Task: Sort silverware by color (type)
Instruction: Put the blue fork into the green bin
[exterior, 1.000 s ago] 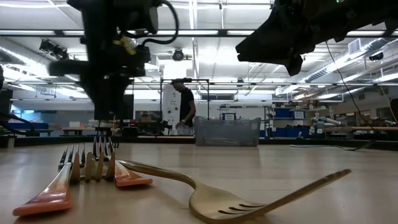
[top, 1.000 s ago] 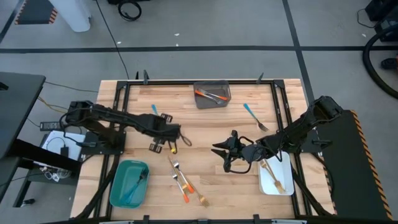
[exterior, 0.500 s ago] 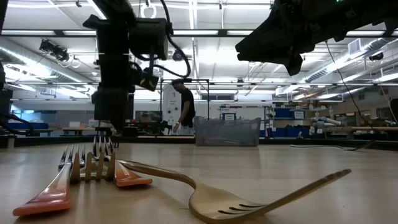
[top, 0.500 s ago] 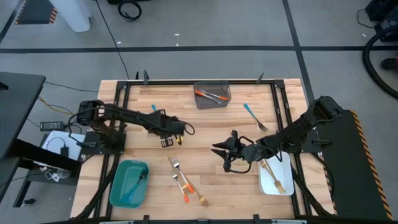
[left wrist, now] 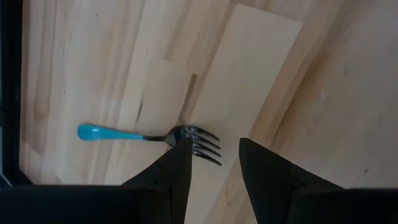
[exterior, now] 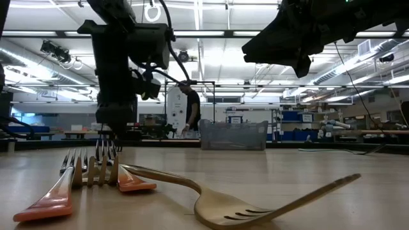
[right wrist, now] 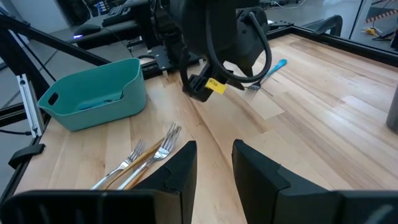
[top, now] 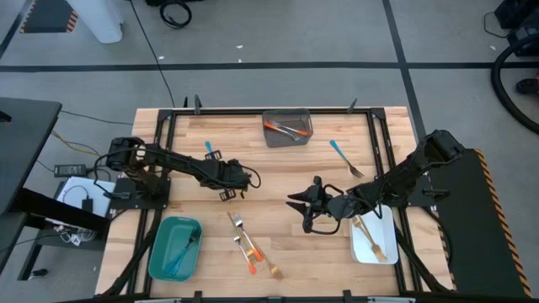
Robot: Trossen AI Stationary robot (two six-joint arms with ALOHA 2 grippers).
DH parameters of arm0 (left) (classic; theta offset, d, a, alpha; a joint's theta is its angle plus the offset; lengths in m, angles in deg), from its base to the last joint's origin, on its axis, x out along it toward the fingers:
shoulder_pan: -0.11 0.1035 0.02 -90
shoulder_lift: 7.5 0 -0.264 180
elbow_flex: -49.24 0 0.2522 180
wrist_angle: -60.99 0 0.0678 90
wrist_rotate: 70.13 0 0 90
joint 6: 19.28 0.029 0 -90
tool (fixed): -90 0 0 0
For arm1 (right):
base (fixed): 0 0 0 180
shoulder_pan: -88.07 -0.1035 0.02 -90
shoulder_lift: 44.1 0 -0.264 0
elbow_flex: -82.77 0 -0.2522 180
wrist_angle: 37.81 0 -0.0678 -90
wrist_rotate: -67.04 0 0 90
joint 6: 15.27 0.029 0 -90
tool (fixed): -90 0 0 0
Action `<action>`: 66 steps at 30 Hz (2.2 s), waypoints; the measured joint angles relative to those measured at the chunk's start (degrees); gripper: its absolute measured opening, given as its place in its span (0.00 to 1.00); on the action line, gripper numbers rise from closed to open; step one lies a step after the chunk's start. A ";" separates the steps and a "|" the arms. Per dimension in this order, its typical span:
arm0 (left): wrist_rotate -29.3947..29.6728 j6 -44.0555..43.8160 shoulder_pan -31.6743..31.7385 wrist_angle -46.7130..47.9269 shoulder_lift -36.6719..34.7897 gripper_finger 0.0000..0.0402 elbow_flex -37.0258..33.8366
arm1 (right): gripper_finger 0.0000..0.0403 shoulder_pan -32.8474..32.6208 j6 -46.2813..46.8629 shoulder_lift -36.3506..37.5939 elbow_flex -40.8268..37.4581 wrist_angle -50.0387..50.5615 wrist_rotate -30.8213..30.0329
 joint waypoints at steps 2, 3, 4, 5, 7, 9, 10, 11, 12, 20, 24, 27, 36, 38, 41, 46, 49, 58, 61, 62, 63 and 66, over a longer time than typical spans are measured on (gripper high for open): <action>-0.02 -1.29 0.00 0.22 0.00 0.35 -0.06 | 0.27 0.00 0.00 0.00 0.00 0.00 0.00; -0.01 -1.64 0.04 0.18 0.00 0.35 -0.06 | 0.27 0.00 0.00 0.00 0.00 -0.02 0.00; 0.01 -1.85 0.03 0.16 0.00 0.35 -0.06 | 0.27 0.00 0.00 0.00 0.00 -0.02 0.00; 0.05 -1.99 -0.01 0.12 0.00 0.35 -0.07 | 0.27 0.00 0.00 0.00 0.00 -0.02 0.00; 0.62 -2.34 -0.16 -0.51 0.14 0.35 -0.08 | 0.27 0.00 0.00 0.00 0.00 -0.04 0.00; 1.69 -2.45 -0.42 -0.88 0.31 0.35 -0.24 | 0.27 -0.01 0.15 0.00 0.00 -0.04 0.00; 1.96 -2.45 -0.46 -1.47 0.29 0.35 -0.71 | 0.27 -0.08 0.17 0.00 0.00 -0.04 0.00; 1.94 -2.24 -0.46 -2.56 0.29 0.35 -1.32 | 0.27 -0.19 0.17 0.00 0.00 -0.05 0.00; 1.95 -1.95 -0.45 -3.33 0.31 0.35 -1.93 | 0.27 -0.25 0.15 0.00 0.00 -0.09 0.01; 3.48 -2.93 -0.44 -5.89 0.31 0.35 -5.74 | 0.27 -0.26 0.02 0.00 0.00 -0.60 0.00; 3.52 -2.93 -0.42 -7.33 0.31 0.35 -7.72 | 0.27 -0.24 0.02 0.00 0.00 -0.79 0.00; 4.69 -2.89 -0.33 -7.72 0.31 0.35 -8.31 | 0.27 -0.26 0.01 0.00 0.00 -0.79 0.00; 6.10 -1.62 0.13 -9.47 0.31 0.34 -8.37 | 0.27 -0.26 0.00 0.00 0.00 -0.79 0.00; 6.10 -1.36 0.37 -9.51 0.31 0.31 -8.37 | 0.27 -0.26 0.12 0.00 0.00 -0.76 0.00; 6.10 -0.93 0.37 -9.47 0.31 0.23 -8.37 | 0.27 -0.26 0.16 0.00 0.00 -0.76 0.00; 6.17 -0.94 0.37 -7.78 0.31 0.09 -8.37 | 0.27 -0.40 0.17 0.00 0.00 -0.76 0.00; 6.98 -0.70 0.37 -5.75 0.28 0.03 -8.33 | 0.27 -0.59 0.04 0.00 0.00 -0.76 0.00; 3.22 -3.21 -1.41 0.84 -0.69 0.03 -6.22 | 0.27 -0.63 0.15 0.00 0.00 -0.76 0.00; 2.60 -3.33 -3.41 2.33 -2.77 0.03 -4.08 | 0.27 -0.83 0.11 0.00 0.00 -0.76 0.00; 2.47 -3.34 -4.01 2.61 -3.56 0.03 -3.31 | 0.27 -0.95 0.09 0.00 0.00 -0.75 0.00; 2.42 -3.34 -4.59 2.61 -4.34 0.03 -2.78 | 0.27 -1.09 0.01 0.00 0.00 -0.74 0.00; 2.17 -3.38 -6.44 3.29 -7.21 0.03 -1.81 | 0.27 -1.41 0.00 0.00 0.00 -0.69 0.00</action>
